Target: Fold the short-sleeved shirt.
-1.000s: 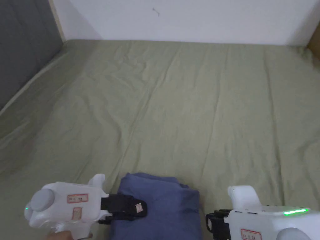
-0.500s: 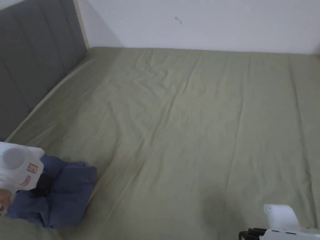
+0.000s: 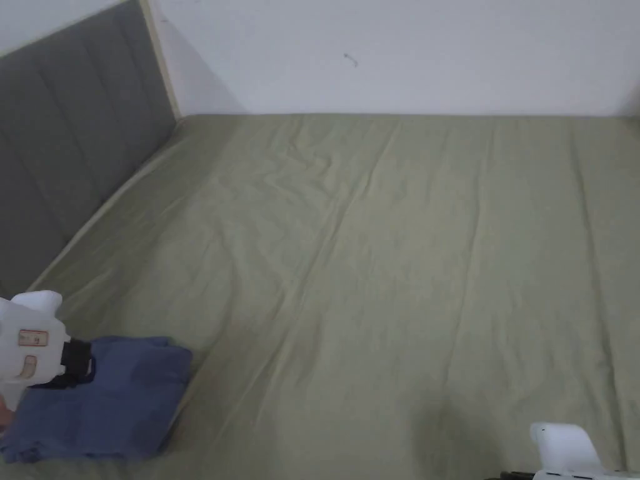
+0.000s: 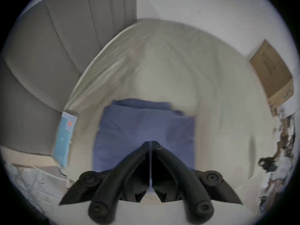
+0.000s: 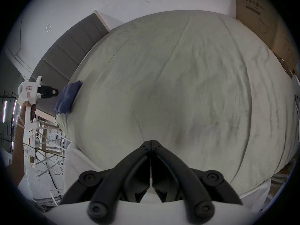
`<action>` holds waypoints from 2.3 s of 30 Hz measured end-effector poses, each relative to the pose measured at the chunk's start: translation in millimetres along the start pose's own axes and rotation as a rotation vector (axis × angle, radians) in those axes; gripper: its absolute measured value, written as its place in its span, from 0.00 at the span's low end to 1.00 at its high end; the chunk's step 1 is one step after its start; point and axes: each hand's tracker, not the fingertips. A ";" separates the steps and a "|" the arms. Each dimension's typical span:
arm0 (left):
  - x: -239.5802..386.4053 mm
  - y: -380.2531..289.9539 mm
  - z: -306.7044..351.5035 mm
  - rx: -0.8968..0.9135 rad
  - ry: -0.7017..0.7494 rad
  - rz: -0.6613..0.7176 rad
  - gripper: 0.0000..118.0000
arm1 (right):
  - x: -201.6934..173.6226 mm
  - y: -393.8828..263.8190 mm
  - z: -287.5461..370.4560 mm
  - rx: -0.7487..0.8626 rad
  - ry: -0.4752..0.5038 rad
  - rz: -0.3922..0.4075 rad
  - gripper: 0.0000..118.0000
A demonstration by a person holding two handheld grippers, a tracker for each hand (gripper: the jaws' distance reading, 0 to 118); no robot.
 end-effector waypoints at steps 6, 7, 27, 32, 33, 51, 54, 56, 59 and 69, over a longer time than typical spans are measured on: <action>83.2 -37.0 29.9 0.099 -0.187 -0.017 0.00 | 12.6 -9.8 16.8 0.034 0.008 -0.024 0.00; 95.4 -41.1 34.6 0.128 -0.197 -0.020 0.00 | 13.7 -11.1 20.7 0.043 0.002 -0.025 0.00; 319.0 -109.1 169.1 0.754 0.015 -0.278 0.00 | -28.3 31.6 182.8 0.726 -0.336 0.166 0.00; 344.0 -118.0 196.9 0.857 -0.058 -0.254 0.00 | -58.9 35.2 220.4 0.909 -0.396 0.209 0.00; 347.1 -117.9 200.9 0.865 -0.064 -0.255 0.00 | -64.0 35.4 223.0 0.934 -0.431 0.223 0.00; 349.5 -138.5 216.5 0.950 -0.048 -0.239 0.93 | -70.9 16.5 239.0 1.078 -0.396 0.093 0.92; 347.7 -136.5 216.5 0.944 -0.032 -0.202 1.00 | -73.0 17.2 236.6 1.087 -0.447 0.130 0.93; 347.6 -136.1 215.6 0.949 -0.018 -0.211 1.00 | -72.2 18.6 234.6 1.084 -0.452 0.134 0.95; 350.5 -137.2 213.9 0.959 0.004 -0.242 1.00 | -68.6 18.9 233.2 1.073 -0.400 0.132 0.97; 358.6 -140.8 208.4 0.923 -0.022 -0.325 1.00 | -67.2 21.8 231.6 1.070 -0.395 0.114 0.97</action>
